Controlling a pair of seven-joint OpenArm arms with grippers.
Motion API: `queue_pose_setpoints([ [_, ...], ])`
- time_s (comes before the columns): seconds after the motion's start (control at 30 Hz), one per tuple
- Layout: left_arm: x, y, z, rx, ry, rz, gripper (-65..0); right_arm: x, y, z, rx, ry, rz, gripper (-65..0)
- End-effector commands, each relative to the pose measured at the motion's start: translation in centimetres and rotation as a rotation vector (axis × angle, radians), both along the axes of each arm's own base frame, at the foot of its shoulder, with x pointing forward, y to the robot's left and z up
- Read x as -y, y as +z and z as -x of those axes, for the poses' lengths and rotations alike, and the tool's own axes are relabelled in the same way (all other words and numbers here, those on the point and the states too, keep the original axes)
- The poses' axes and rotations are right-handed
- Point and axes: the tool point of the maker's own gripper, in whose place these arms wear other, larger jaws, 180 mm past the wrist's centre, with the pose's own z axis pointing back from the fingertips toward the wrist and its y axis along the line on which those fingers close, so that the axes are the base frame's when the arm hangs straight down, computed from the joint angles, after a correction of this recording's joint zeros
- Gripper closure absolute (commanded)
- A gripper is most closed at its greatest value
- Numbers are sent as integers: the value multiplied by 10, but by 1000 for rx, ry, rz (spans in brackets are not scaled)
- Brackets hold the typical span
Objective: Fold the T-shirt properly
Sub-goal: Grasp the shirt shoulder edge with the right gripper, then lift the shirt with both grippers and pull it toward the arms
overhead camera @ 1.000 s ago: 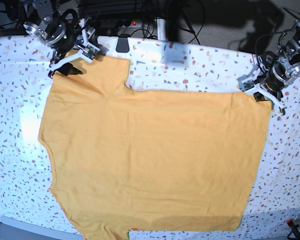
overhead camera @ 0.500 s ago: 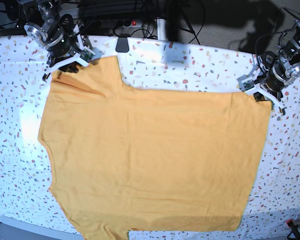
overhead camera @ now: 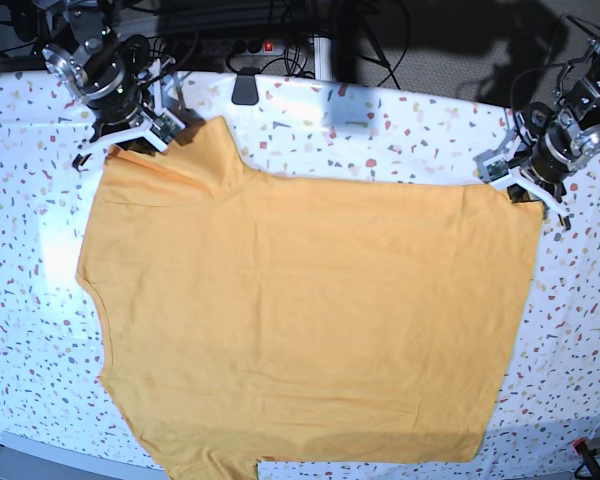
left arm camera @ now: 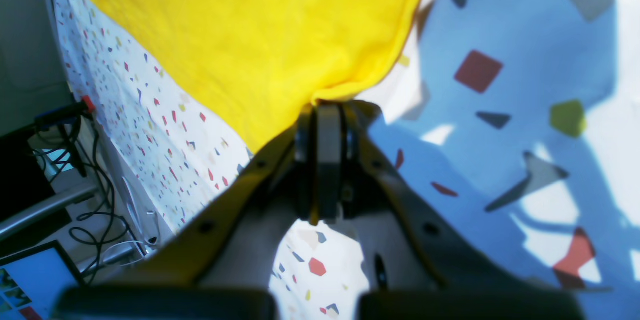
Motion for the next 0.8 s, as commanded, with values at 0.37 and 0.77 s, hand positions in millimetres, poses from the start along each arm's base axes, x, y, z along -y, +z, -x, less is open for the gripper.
queue_pose_setpoints([
  [0.37, -8, 15, -18, 59, -33, -71, 0, -1, 30, -40, 100, -49, -72, 0],
  [0.77, 7, 51, -54, 168, -55, -52, 0, -3, 41, -55, 132, -60, -110, 0],
])
